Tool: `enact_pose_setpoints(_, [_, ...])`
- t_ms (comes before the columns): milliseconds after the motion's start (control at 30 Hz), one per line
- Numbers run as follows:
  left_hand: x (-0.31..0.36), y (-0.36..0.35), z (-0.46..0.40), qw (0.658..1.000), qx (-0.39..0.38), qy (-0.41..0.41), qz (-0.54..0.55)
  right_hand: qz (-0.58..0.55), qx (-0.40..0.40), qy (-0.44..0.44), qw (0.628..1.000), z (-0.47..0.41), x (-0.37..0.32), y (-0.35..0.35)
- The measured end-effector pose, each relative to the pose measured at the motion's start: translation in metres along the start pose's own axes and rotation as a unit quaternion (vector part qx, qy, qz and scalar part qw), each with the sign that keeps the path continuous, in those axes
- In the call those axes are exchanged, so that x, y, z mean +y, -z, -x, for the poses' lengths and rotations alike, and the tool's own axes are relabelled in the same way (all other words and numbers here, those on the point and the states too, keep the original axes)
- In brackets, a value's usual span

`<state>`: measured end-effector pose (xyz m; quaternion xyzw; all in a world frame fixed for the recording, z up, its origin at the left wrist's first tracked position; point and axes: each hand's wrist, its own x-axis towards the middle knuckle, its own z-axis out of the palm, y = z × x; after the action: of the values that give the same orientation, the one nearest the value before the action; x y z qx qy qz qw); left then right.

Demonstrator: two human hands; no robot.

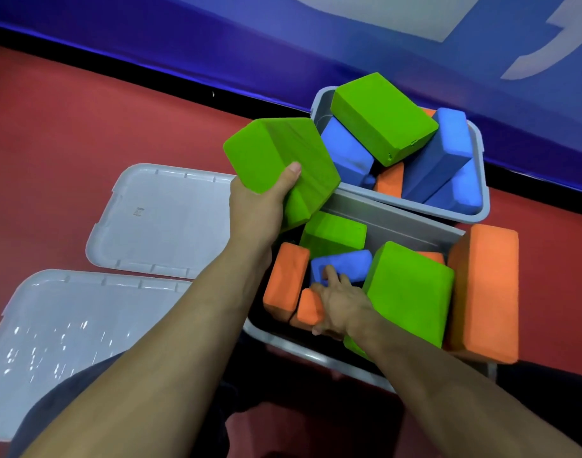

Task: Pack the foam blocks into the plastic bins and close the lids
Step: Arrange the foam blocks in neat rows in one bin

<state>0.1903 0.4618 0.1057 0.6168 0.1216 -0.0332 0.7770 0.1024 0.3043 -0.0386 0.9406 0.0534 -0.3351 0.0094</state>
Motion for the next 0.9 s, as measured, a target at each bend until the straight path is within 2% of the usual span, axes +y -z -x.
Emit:
enact_pose_setpoints(233, [0.000,0.006,-0.002,1.000,0.015,0.017,0.006,0.011,-0.017,0.030,0.999,0.003,0.003,0.001])
enact_pose_setpoints(433, [0.004,0.008,-0.007,1.000,0.021,0.013,0.019,0.038,-0.051,0.016,0.998,0.000,0.000,0.013])
enact_pose_setpoints(633, [0.001,0.006,-0.008,0.999,0.025,0.019,0.023,0.025,-0.030,0.019,0.999,0.011,0.004,0.003])
enact_pose_setpoints(900, [0.002,0.002,-0.006,0.999,0.018,0.028,0.027,0.055,-0.040,0.055,0.996,0.011,0.005,0.000])
